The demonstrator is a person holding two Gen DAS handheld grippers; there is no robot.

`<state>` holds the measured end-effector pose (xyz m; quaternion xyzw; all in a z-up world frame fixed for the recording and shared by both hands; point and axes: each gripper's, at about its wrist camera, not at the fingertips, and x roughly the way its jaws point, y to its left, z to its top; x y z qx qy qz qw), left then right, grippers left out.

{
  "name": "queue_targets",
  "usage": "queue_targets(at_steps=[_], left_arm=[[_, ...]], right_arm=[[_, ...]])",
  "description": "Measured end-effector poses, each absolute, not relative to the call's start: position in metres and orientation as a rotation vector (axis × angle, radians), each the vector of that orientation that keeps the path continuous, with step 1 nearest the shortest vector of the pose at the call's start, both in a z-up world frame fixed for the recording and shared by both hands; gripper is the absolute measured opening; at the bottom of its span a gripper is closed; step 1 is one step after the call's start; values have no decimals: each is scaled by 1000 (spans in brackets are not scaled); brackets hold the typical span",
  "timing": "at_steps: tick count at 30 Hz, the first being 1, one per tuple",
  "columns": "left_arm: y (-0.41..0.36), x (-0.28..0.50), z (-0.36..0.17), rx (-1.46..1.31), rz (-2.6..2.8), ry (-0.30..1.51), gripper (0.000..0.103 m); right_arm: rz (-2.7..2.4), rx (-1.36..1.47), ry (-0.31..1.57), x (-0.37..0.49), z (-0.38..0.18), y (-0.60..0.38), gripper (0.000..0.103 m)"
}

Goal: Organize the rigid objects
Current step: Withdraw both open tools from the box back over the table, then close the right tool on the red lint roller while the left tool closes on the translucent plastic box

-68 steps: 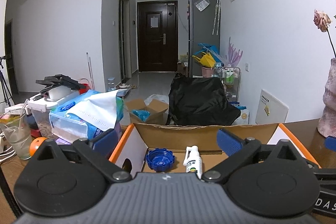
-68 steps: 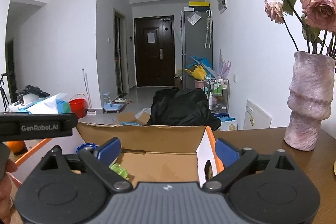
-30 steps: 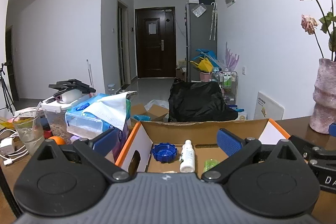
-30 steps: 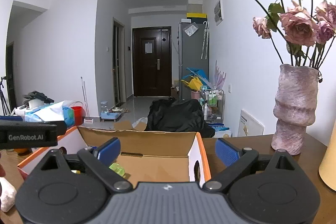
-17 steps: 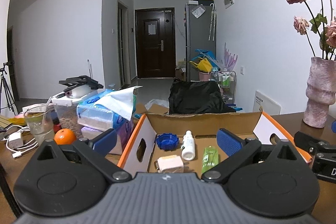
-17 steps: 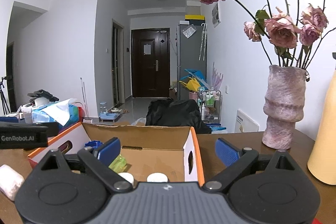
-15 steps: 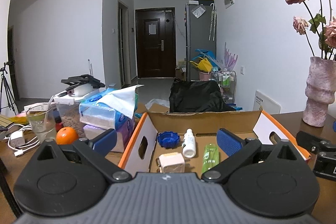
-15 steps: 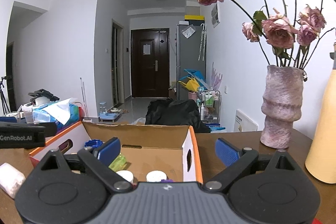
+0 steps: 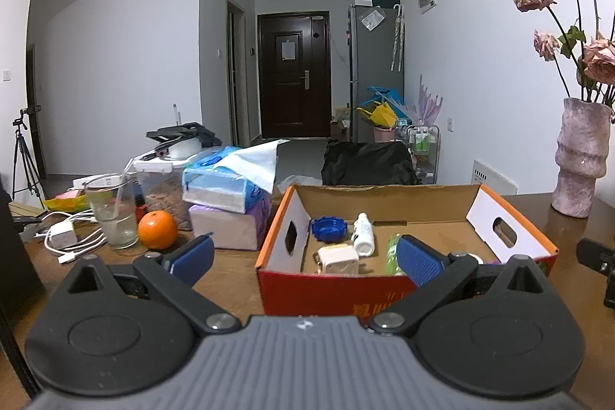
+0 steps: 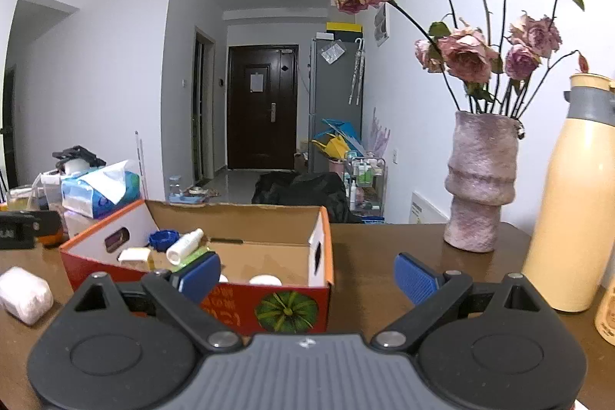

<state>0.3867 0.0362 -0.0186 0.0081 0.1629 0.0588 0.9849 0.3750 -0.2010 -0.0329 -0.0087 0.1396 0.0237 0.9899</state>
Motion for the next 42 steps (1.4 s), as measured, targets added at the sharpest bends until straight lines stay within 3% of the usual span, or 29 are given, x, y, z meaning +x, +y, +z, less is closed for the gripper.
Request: queue_targets(at_steps=[12,18,31,42], left_arm=[[49,346,-23,8,136,349,103],[50,329,-26,10,145,365,103],[50,313,-38,1,159,434,103],[56,308,-43,-6,159,462,103]], right_arm=[[26,-31,292,332,-38,-226,97],[12,-64,321,316,-45,-254,103],[-71,-177,545,338,-79,-343,103],[-27,-31,686,367,-99,-381,103]])
